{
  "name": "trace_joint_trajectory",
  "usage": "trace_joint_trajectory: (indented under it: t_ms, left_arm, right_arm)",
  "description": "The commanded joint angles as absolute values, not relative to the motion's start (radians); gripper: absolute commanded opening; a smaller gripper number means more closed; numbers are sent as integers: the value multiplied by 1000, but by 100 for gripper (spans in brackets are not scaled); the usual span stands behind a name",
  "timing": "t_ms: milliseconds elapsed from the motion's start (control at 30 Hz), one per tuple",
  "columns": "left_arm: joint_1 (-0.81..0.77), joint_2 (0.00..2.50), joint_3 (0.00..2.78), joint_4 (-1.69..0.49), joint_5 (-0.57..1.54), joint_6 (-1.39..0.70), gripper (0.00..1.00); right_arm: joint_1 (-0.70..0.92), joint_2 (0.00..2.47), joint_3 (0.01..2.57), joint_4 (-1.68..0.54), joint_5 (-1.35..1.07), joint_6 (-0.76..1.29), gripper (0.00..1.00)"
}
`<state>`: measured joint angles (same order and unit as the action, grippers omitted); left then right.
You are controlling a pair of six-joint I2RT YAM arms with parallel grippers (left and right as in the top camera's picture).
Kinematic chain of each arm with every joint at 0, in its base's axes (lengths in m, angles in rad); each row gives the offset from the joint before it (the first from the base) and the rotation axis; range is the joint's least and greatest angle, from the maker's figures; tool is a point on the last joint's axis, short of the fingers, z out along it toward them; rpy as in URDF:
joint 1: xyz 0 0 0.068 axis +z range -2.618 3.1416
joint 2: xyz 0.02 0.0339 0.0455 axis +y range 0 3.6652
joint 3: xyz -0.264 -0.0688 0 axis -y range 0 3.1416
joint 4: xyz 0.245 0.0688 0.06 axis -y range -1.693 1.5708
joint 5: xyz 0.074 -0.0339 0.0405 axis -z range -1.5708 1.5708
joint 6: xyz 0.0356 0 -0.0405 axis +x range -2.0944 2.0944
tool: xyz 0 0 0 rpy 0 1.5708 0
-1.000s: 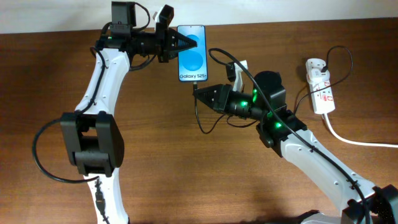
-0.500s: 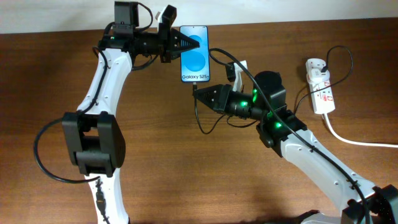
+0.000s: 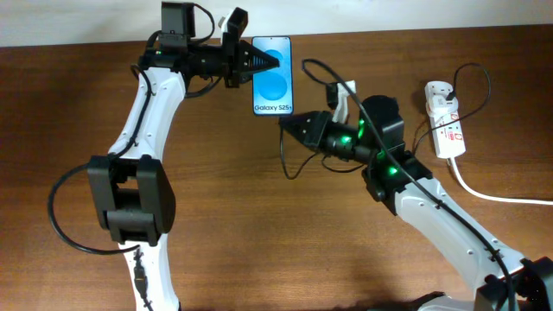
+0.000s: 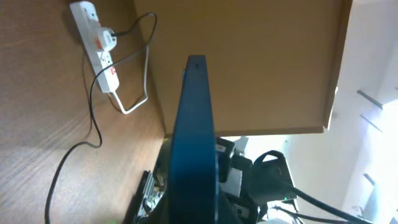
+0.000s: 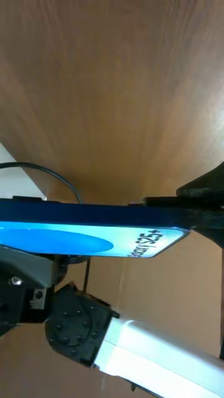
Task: Plug charger to phone and switch on socket
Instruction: 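Push the plug up into the phone port with the right gripper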
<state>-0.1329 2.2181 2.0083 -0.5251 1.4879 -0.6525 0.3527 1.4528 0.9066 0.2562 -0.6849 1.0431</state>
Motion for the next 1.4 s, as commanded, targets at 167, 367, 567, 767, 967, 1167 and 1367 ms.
trace_joint_trajectory:
  t_ms: [167, 367, 567, 767, 967, 1167, 1367]
  left_arm:
    - [-135, 2179, 2023, -313, 1523, -825, 0]
    - [-135, 2179, 2023, 11, 1523, -1095, 0]
    - [-137, 2179, 2023, 10, 1523, -1095, 0]
    - [-137, 2179, 2023, 10, 1523, -1095, 0]
    - [-144, 2179, 2023, 10, 1531, -1096, 0]
    - [-144, 2179, 2023, 10, 1553, -1095, 0]
    - [-176, 2179, 2023, 10, 1549, -1095, 0]
  right_arm:
    - [352, 1462, 913, 294, -789, 1024, 4]
    - [353, 1462, 913, 387, -857, 1026, 4]
    - [352, 1462, 913, 400, -789, 1029, 4]
    - [352, 1462, 913, 443, -789, 1025, 4]
    - [352, 1462, 913, 443, -746, 1024, 4]
    - [351, 1462, 913, 443, -731, 1025, 4]
    - [351, 1462, 913, 443, -728, 1025, 4]
